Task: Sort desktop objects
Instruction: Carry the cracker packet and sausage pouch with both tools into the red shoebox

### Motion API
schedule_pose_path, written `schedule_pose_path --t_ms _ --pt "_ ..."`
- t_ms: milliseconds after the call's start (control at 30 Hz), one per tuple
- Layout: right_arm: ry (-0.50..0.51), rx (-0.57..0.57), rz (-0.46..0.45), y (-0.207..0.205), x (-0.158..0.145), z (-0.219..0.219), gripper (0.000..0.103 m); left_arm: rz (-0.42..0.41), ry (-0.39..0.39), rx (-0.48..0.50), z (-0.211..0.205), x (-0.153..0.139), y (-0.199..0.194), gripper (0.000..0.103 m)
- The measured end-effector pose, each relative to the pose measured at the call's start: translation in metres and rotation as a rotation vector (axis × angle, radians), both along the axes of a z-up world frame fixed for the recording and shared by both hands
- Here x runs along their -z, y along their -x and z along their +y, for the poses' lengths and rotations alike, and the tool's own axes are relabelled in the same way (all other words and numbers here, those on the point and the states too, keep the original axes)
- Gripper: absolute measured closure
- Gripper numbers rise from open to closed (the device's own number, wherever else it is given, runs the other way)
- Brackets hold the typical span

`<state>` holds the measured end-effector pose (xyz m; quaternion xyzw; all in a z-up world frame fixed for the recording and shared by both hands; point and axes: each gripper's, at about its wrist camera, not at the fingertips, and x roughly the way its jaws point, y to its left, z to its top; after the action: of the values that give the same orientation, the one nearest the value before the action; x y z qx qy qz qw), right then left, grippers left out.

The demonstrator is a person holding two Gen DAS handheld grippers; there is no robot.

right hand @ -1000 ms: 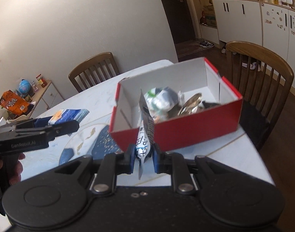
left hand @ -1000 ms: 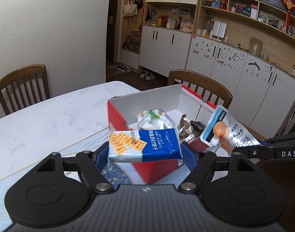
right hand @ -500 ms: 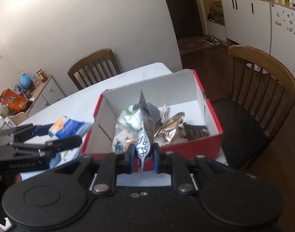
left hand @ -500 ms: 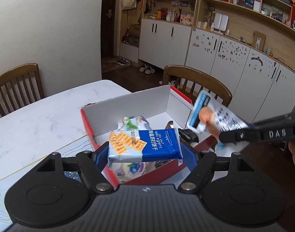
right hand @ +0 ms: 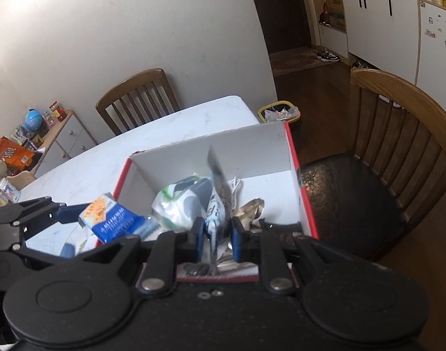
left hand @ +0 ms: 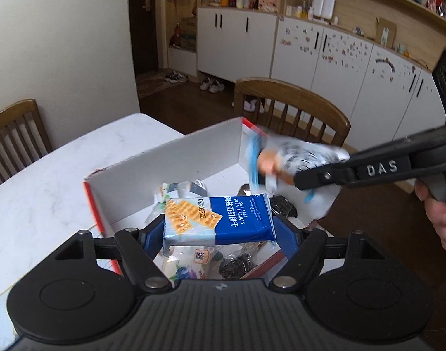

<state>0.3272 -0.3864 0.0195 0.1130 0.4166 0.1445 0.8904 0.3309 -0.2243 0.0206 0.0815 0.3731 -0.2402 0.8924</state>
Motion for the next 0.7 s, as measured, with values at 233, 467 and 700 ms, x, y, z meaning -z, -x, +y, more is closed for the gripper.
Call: schedule_pose_path --t_ms 233,467,700 --pt "0.028 -0.003 0.038 -0.027 0.021 -0.001 0.086 0.063 -0.036 0.019 -0.015 0.023 -0.023 0.027" --pt "0.008 0.006 0.082 -0.05 0.032 -0.007 0.086 0.108 -0.067 0.029 -0.027 0.038 -0.042 0.027" --pt "0.019 -0.015 0.111 -0.067 0.038 -0.003 0.086 0.144 -0.107 0.04 -0.038 0.05 -0.055 0.027"
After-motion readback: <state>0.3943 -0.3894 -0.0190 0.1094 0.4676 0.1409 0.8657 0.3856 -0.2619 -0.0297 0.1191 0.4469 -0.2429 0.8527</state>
